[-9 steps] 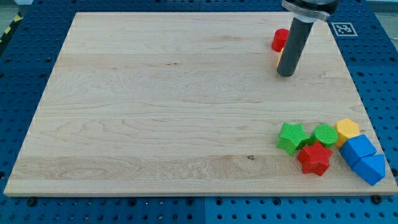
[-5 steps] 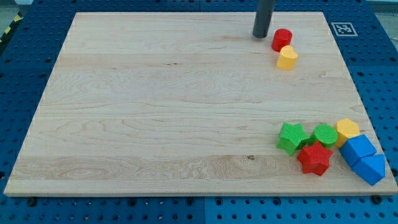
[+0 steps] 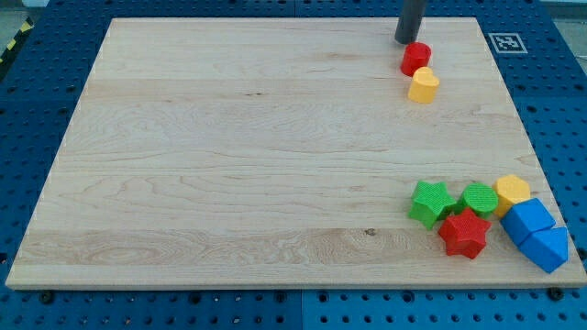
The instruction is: Move the yellow heart to the group of blocks
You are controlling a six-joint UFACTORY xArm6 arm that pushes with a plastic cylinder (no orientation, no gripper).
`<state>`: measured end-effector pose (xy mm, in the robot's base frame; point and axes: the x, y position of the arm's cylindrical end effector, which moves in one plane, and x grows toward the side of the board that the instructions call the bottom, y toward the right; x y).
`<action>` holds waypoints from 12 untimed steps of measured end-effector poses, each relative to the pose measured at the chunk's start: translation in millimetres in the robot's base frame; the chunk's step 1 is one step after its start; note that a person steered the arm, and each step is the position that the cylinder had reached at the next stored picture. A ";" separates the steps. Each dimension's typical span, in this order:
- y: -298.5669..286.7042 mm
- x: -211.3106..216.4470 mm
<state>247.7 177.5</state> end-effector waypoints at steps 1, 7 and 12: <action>5.7 5.5; 5.1 69.4; 10.6 182.4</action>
<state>430.1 188.0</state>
